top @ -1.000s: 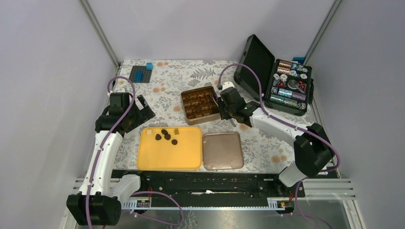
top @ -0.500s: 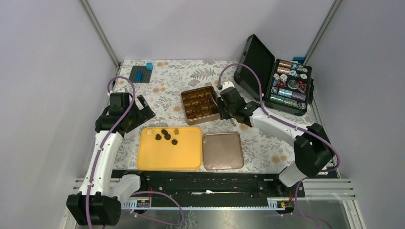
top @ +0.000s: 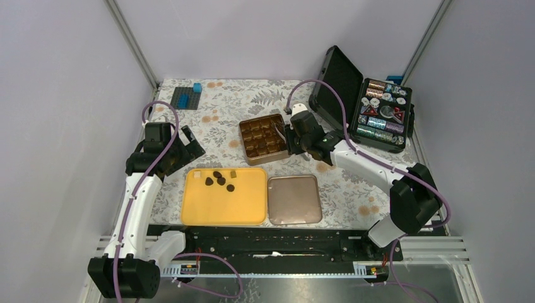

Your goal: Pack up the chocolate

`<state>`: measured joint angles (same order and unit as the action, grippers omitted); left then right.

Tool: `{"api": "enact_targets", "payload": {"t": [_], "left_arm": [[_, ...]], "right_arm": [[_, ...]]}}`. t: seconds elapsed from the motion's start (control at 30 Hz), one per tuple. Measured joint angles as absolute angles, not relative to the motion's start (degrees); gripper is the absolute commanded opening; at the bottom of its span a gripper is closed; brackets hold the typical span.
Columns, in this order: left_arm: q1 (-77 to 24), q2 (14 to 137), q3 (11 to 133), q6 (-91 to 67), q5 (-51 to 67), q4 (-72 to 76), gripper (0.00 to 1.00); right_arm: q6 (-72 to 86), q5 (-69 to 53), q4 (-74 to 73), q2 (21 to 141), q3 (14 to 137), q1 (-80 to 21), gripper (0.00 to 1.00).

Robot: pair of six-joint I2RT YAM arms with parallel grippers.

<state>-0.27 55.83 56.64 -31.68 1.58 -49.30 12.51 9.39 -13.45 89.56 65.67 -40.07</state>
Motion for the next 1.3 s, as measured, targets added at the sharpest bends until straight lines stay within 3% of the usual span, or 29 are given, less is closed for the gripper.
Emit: {"api": "enact_targets", "payload": {"t": [0.3, 0.57, 0.63, 0.83, 1.3], "left_arm": [[-0.3, 55.8, 56.6, -31.7, 1.6, -49.3, 0.99], [-0.3, 55.8, 56.6, -31.7, 1.6, -49.3, 0.99], [-0.3, 55.8, 56.6, -31.7, 1.5, -49.3, 0.99], [-0.3, 55.8, 56.6, -31.7, 1.5, -49.3, 0.99], [-0.3, 55.2, 56.6, -31.7, 1.3, -49.7, 0.99]], "right_arm": [[11.9, 11.5, -15.8, 85.8, 68.3, -48.8, 0.13], [12.4, 11.5, -19.2, 83.3, 66.3, -63.5, 0.12], [13.3, 11.7, -20.6, 83.1, 64.8, -66.1, 0.14], [17.0, 13.0, -22.9, 83.1, 61.7, -69.4, 0.32], [20.4, 14.6, -22.0, 87.8, 60.9, -74.2, 0.46]]}}
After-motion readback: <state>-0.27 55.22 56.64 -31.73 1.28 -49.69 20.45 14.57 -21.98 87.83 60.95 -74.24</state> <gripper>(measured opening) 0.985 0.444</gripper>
